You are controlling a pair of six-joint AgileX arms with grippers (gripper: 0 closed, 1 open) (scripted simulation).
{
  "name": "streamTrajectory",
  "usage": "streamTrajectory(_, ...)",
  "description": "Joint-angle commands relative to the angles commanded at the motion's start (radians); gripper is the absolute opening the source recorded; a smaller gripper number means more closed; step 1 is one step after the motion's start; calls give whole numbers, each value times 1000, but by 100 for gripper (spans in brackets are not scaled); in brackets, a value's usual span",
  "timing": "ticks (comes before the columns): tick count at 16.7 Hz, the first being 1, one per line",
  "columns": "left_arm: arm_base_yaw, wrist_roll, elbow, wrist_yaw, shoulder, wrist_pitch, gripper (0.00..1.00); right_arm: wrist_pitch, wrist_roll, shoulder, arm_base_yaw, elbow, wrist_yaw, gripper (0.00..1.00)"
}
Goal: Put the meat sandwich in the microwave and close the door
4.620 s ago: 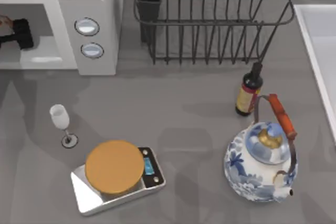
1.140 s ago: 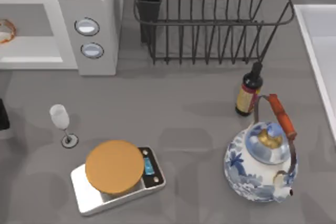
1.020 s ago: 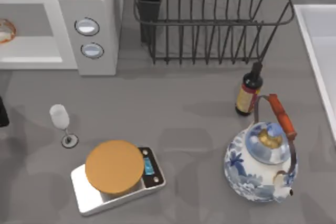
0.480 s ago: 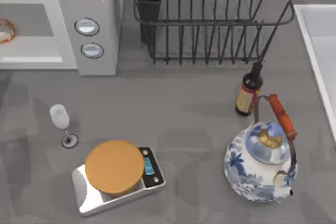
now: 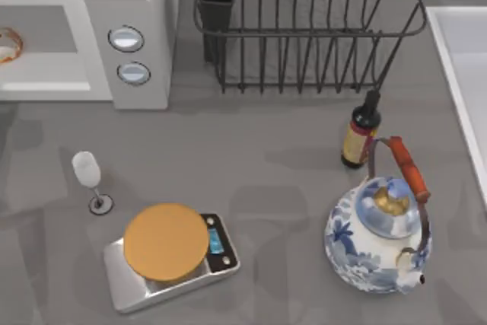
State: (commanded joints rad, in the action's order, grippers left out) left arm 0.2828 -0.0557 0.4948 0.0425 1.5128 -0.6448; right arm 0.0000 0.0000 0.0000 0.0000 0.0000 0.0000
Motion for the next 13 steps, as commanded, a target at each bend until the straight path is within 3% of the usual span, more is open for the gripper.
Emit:
streamTrajectory(7,4,2,16,7,-114,212,100,0,0,0,0,0,0,100)
streamTrajectory(13,7,0,13,16,-144,266,100,0,0,0,0,0,0,100)
